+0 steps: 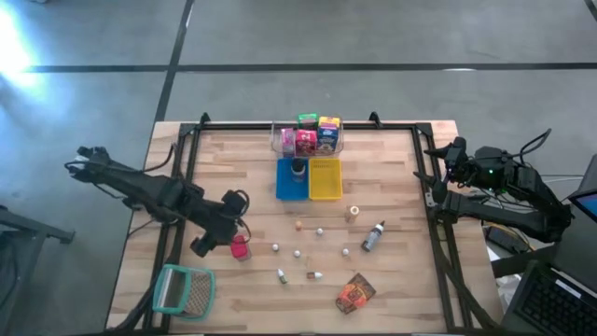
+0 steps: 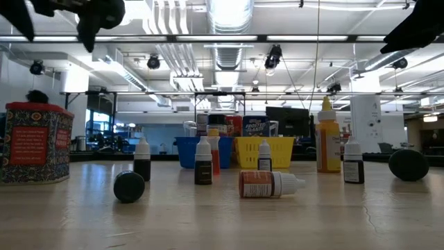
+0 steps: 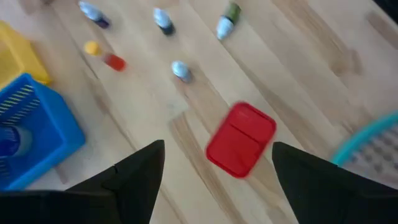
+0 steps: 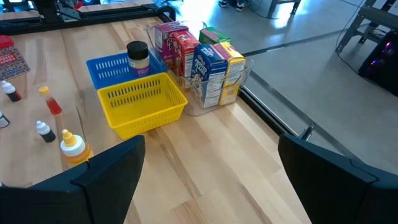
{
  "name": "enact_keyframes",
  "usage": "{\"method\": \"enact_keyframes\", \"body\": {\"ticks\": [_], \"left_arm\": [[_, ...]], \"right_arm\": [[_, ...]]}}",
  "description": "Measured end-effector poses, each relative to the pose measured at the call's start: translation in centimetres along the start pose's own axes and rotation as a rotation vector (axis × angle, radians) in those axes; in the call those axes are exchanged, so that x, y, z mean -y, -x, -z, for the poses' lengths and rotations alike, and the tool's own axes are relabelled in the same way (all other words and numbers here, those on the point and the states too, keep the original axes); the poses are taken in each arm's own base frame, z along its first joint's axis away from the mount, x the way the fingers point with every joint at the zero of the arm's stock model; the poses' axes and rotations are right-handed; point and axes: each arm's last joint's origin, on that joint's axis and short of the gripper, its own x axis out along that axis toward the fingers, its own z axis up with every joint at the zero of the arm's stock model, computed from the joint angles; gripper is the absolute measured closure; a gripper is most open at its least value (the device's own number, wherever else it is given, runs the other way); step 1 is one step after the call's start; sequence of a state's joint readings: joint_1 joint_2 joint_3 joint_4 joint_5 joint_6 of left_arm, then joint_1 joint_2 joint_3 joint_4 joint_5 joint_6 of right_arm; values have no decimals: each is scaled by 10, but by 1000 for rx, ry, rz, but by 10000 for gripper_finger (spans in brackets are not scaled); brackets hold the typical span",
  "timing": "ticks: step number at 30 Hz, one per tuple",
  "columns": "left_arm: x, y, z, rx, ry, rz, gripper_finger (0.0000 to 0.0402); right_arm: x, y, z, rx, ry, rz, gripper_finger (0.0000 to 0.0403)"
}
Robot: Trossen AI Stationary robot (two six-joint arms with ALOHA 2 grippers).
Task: Pick & Place Kitchen Items
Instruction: Put the red seasoning can into the blue bin
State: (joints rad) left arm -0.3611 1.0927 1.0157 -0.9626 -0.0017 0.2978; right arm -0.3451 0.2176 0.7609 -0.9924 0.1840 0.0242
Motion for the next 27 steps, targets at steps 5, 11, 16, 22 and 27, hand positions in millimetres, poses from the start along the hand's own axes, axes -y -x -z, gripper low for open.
{"method": "enact_keyframes", "body": {"ticks": [5, 11, 16, 22, 27], "left_arm": [[4, -2, 5, -48, -83, 26, 101], [5, -10, 6, -111, -245, 75, 101], [4, -27, 2, -171, -365, 114, 101], [2, -52, -1, -261, -449, 156, 101], [1, -67, -2, -323, -471, 164, 101]], "right_arm": [[0, 0, 0, 0, 0, 0, 39], [0, 0, 0, 0, 0, 0, 39], [0, 0, 0, 0, 0, 0, 39], [0, 0, 0, 0, 0, 0, 39], [0, 0, 0, 0, 0, 0, 39]]}}
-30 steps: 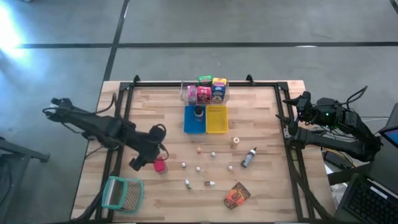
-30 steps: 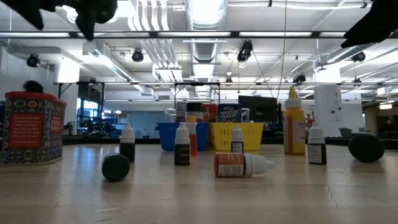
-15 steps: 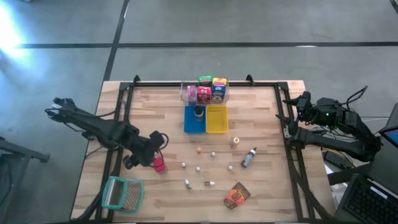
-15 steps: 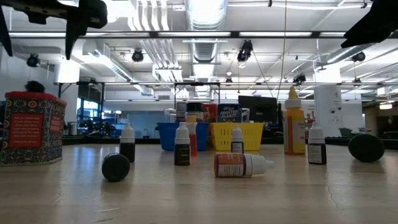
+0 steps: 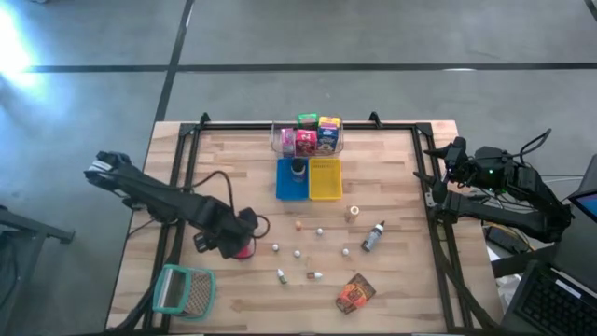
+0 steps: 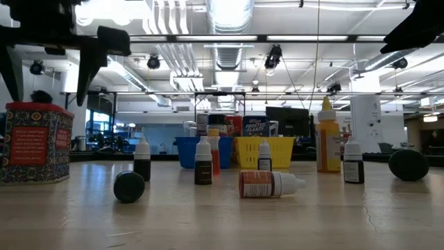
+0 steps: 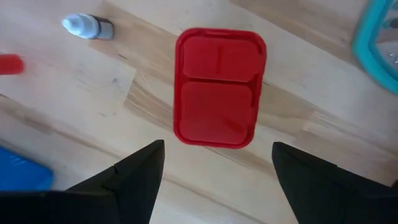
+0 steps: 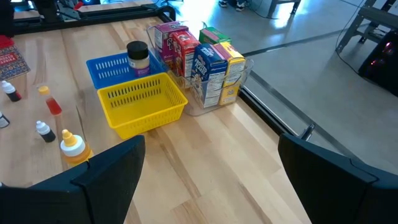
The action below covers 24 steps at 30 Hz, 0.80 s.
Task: Pick & Place Kitchen Items
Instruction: Put the red seasoning can into the blue bin
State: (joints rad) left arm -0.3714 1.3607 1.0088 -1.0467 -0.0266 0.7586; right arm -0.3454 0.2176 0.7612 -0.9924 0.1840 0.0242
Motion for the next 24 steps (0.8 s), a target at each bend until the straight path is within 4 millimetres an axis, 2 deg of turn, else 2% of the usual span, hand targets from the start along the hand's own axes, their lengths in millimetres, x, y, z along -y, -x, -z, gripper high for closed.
{"method": "enact_keyframes", "body": {"ticks": [24], "left_arm": [[-12, -34, -16, 0, 8, 75, 101]], "right_arm": [[0, 0, 0, 0, 0, 0, 39]]}}
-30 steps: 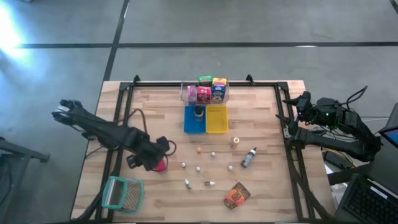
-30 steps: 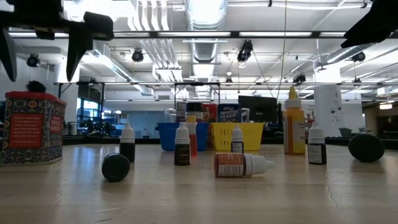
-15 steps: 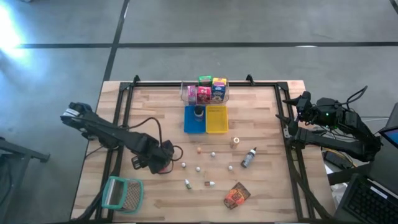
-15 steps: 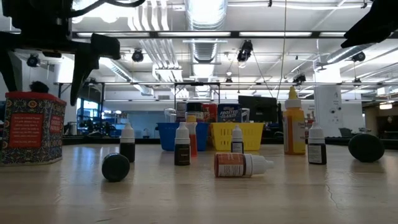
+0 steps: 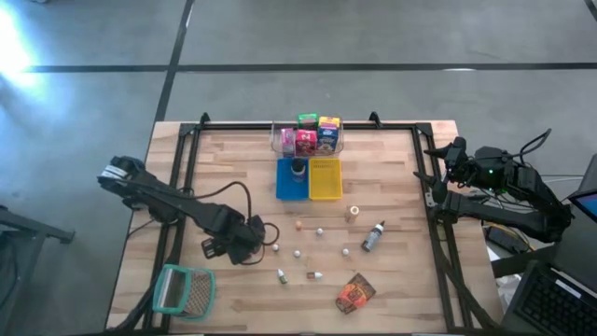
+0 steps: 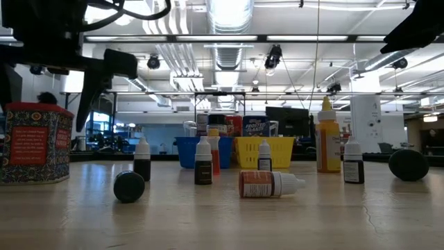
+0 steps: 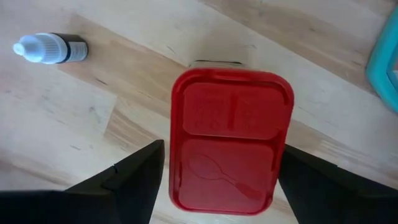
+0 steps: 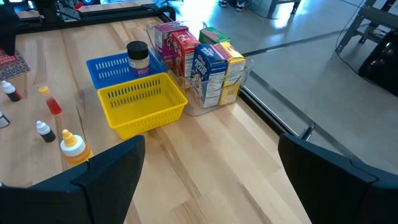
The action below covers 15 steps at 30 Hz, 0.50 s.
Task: Pick & Place Kitchen Items
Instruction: Put the red seasoning can into the blue bin
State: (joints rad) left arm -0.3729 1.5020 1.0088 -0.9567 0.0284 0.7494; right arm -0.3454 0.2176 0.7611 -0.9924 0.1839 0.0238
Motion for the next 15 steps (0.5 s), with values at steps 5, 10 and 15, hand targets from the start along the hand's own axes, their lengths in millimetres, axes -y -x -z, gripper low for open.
{"method": "enact_keyframes", "body": {"ticks": [5, 10, 15], "left_arm": [[0, 0, 0, 5, 1, -4, 117], [0, 0, 0, 4, 24, 1, 160], [1, 0, 1, -8, 67, 11, 177]], "right_arm": [[0, 0, 0, 0, 0, 0, 39], [0, 0, 0, 0, 0, 0, 39], [0, 0, 0, 0, 0, 0, 39]]}}
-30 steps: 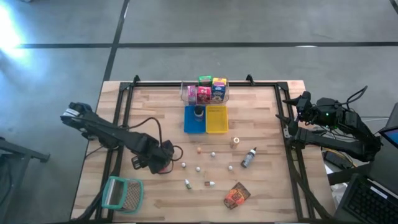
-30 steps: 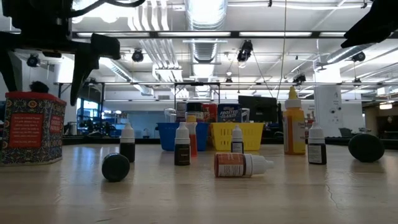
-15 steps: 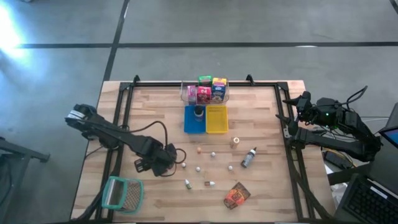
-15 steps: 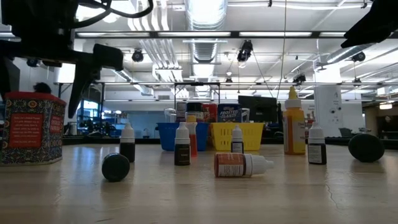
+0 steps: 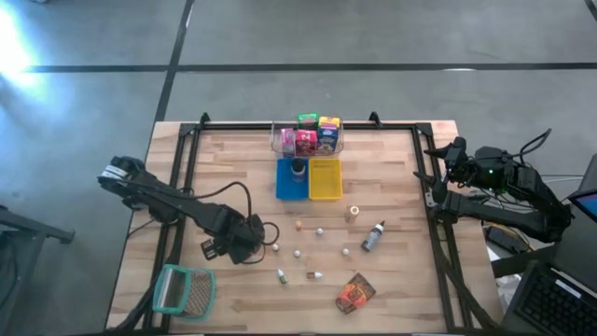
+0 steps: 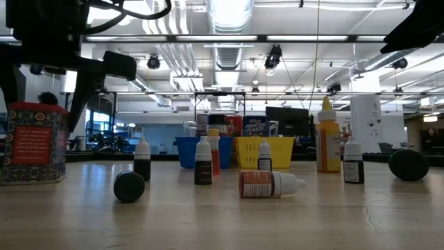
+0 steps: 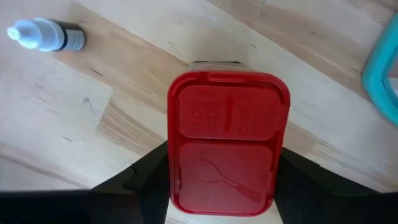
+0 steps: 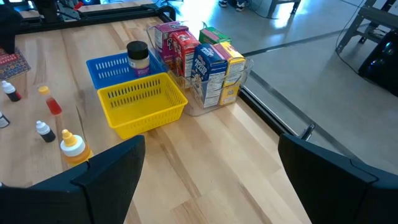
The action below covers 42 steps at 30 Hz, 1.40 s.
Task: Pick & Place Kitchen Items
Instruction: Put the red seasoning can into the blue bin
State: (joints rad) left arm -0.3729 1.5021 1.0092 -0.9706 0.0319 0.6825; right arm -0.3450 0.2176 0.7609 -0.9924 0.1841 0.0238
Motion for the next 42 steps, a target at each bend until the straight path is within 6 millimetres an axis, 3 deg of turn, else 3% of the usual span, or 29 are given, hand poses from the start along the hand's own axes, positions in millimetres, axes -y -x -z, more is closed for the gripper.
{"method": "enact_keyframes", "body": {"ticks": [8, 14, 26, 34, 42], "left_arm": [[3, 0, 2, -11, 136, 50, 155], [3, 1, 4, -19, 270, 55, 175], [-4, 5, 8, -56, 515, 2, 175], [-23, 37, 14, 61, 678, -78, 172], [-66, 79, 30, 191, 952, -344, 172]], "right_arm": [[0, 0, 0, 0, 0, 0, 39], [0, 0, 0, 0, 0, 0, 39], [0, 0, 0, 0, 0, 0, 39], [0, 0, 0, 0, 0, 0, 39], [0, 0, 0, 0, 0, 0, 39]]}}
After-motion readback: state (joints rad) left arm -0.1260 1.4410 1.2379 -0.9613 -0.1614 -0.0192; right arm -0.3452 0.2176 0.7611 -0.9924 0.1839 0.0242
